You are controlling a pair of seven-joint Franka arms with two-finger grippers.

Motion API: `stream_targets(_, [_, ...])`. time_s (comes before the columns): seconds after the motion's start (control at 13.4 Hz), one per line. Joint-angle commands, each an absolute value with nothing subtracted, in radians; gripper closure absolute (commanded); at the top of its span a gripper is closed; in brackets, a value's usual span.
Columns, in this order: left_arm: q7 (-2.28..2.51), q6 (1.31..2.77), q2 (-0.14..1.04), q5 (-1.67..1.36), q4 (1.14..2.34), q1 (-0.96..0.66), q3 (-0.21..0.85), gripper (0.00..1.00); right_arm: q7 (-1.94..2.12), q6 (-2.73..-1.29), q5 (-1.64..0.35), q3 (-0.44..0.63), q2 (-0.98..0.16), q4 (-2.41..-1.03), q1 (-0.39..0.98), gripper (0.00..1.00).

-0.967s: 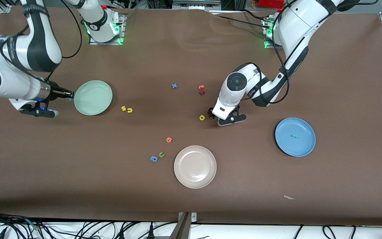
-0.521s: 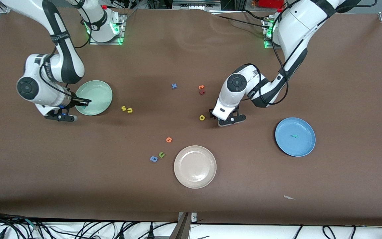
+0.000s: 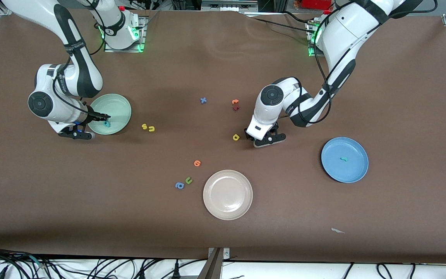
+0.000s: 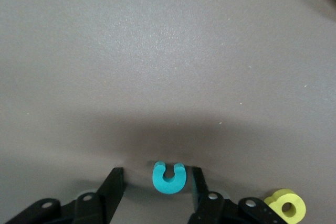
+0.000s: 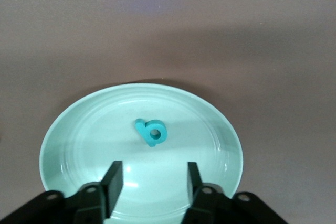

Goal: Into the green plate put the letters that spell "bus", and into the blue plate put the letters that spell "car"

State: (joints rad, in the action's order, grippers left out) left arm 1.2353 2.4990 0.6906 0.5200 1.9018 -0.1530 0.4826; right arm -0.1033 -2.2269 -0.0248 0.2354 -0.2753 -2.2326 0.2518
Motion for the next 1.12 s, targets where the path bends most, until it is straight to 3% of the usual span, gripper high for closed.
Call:
stream_targets(0.0, [1.278, 2.503, 0.701, 0.557, 1.888, -0.169, 0.472, 0.47, -0.11, -2.197, -0.026, 0.227, -0.209, -2.229, 0.258, 0.01])
stream_targets(0.37, [1.299, 2.503, 0.701, 0.557, 1.888, -0.181, 0.472, 0.59, -0.349, -2.18, -0.026, 0.079, -0.199, -2.096, 0.265, 0.01])
stream_targets(0.74, [1.307, 2.503, 0.701, 0.557, 1.888, -0.181, 0.472, 0.74, -0.226, -2.243, -0.025, -0.009, -0.278, -2.082, 0.265, 0.01])
stream_targets(1.04, [1.305, 2.503, 0.701, 0.557, 1.888, -0.179, 0.472, 0.75, -0.079, -2.292, -0.025, -0.029, -0.347, -2.098, 0.265, 0.01])
